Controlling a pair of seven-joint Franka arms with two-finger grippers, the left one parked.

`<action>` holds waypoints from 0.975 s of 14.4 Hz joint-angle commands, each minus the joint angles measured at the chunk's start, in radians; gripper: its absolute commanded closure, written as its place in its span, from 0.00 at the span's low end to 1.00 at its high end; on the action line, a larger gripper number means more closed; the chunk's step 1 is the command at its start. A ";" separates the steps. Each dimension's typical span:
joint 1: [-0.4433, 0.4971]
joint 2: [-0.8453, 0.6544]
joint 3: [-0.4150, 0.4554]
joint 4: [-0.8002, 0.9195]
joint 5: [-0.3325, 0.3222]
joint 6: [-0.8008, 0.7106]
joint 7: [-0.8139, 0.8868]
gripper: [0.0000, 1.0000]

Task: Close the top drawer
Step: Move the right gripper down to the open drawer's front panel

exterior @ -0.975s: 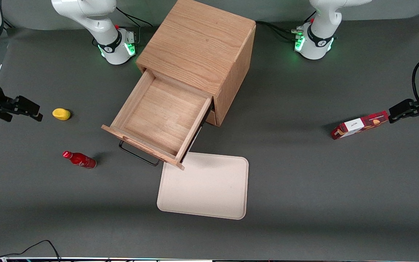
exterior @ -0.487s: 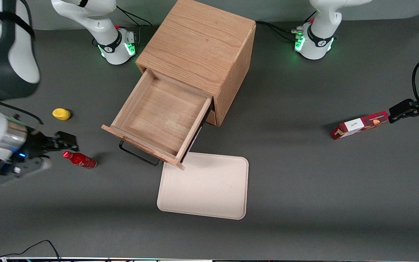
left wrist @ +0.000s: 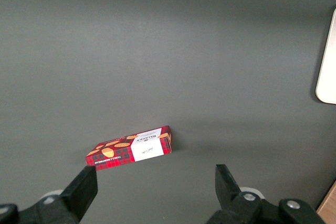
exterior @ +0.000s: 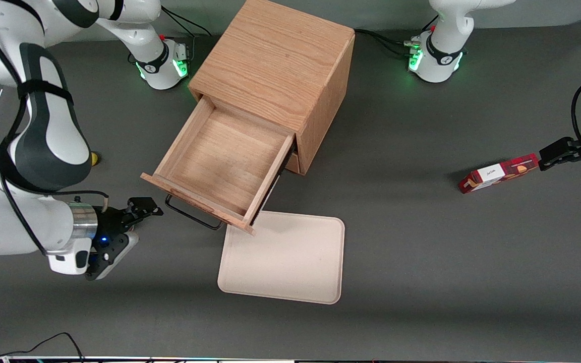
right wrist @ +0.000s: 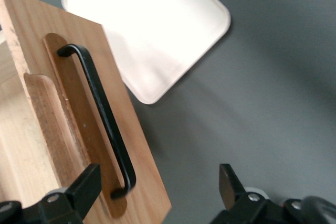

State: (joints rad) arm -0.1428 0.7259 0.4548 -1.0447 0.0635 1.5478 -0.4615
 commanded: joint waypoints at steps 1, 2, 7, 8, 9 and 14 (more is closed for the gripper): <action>-0.017 0.052 0.050 0.060 0.012 -0.034 -0.031 0.00; -0.017 0.053 0.051 0.060 0.013 -0.034 -0.034 0.00; -0.003 0.086 0.073 0.057 0.009 -0.055 -0.043 0.00; 0.002 0.087 0.073 0.055 -0.001 -0.055 -0.042 0.00; 0.009 0.095 0.073 0.055 -0.014 -0.055 -0.042 0.00; 0.032 0.110 0.073 0.051 -0.039 -0.054 -0.040 0.00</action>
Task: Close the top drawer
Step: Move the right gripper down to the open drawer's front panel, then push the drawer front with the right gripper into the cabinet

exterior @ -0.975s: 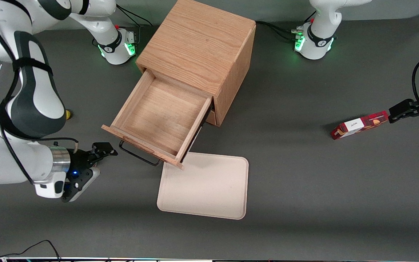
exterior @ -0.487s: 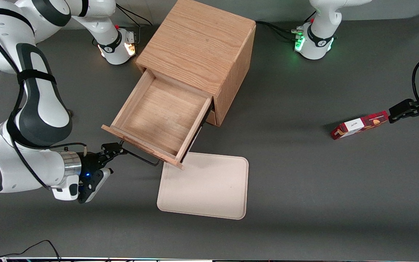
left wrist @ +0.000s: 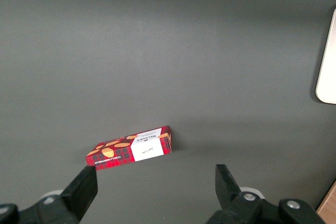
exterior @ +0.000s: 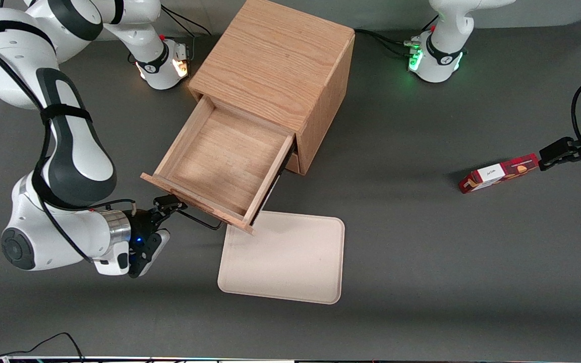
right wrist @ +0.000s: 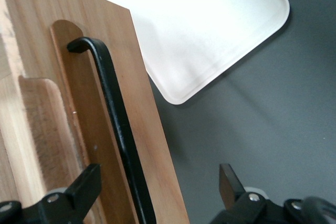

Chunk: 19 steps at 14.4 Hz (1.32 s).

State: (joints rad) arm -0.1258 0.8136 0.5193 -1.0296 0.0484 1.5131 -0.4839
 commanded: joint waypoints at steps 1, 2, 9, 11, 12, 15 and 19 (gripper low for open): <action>0.015 0.024 0.008 0.034 -0.028 -0.019 -0.015 0.00; 0.023 0.024 0.008 0.028 -0.031 -0.019 -0.012 0.00; 0.040 0.024 0.010 0.009 -0.077 -0.014 -0.010 0.00; 0.055 0.024 0.010 0.002 -0.091 -0.011 -0.009 0.00; 0.055 0.024 0.011 -0.013 -0.094 -0.007 -0.007 0.00; 0.057 0.024 0.011 -0.024 -0.104 -0.004 -0.004 0.00; 0.058 0.021 0.022 -0.040 -0.117 0.006 -0.001 0.00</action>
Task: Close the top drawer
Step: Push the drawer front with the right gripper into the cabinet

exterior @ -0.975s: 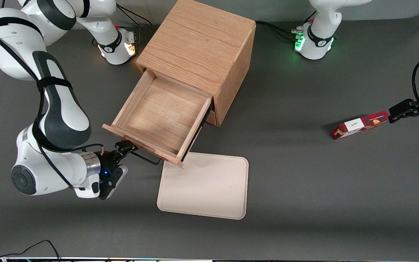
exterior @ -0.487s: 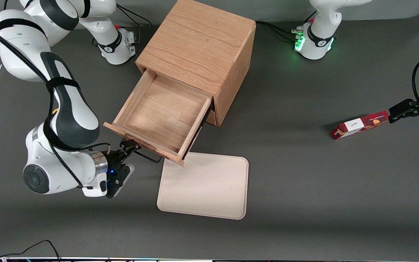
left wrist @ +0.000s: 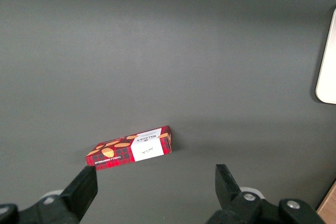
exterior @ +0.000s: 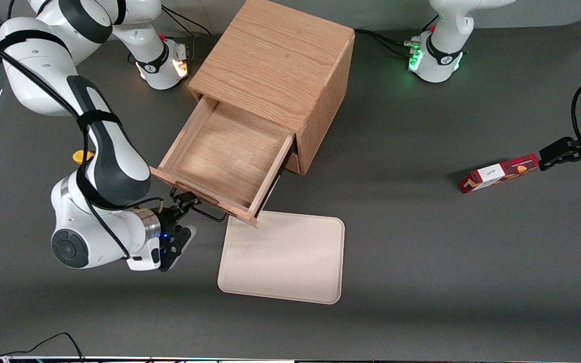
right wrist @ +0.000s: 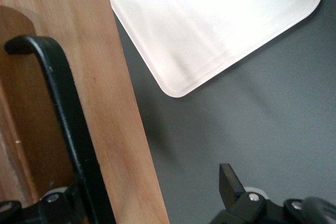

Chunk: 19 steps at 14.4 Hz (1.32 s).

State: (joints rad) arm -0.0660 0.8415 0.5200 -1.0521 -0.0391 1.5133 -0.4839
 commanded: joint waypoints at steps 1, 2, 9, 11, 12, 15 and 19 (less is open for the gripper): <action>-0.001 -0.007 0.024 -0.019 -0.030 0.005 0.005 0.00; -0.001 -0.009 0.031 -0.022 -0.031 0.005 0.007 0.00; -0.005 -0.044 0.064 -0.104 -0.038 0.021 0.039 0.00; -0.008 -0.062 0.072 -0.138 -0.038 0.024 0.041 0.00; -0.009 -0.068 0.072 -0.149 -0.038 0.025 0.048 0.00; -0.014 -0.088 0.100 -0.189 -0.033 0.025 0.080 0.00; -0.017 -0.130 0.121 -0.261 -0.024 0.047 0.120 0.00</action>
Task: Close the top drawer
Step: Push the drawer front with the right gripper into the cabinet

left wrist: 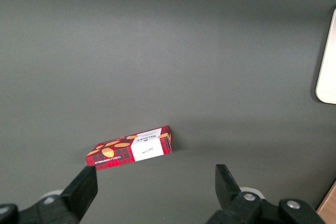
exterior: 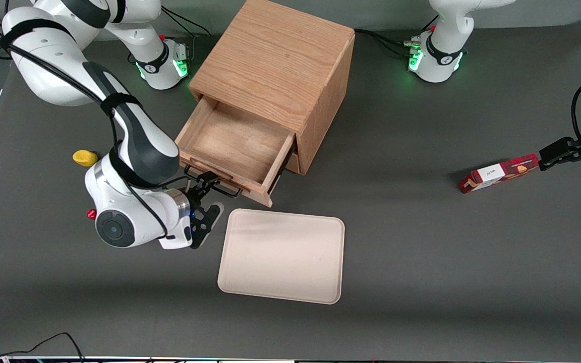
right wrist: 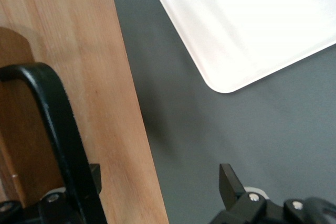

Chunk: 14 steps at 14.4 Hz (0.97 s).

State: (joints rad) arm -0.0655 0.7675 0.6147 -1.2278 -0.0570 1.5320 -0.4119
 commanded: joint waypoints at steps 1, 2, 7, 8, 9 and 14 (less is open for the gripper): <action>-0.017 -0.062 0.030 -0.102 -0.006 0.033 0.065 0.00; -0.017 -0.077 0.039 -0.123 -0.006 0.043 0.080 0.00; -0.046 -0.126 0.082 -0.222 -0.004 0.057 0.096 0.00; -0.051 -0.132 0.094 -0.239 -0.004 0.066 0.111 0.00; -0.054 -0.132 0.102 -0.246 -0.006 0.066 0.116 0.00; -0.056 -0.164 0.128 -0.318 -0.004 0.091 0.156 0.00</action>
State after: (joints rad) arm -0.1028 0.6534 0.7223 -1.4559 -0.0569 1.5778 -0.2920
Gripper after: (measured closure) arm 0.000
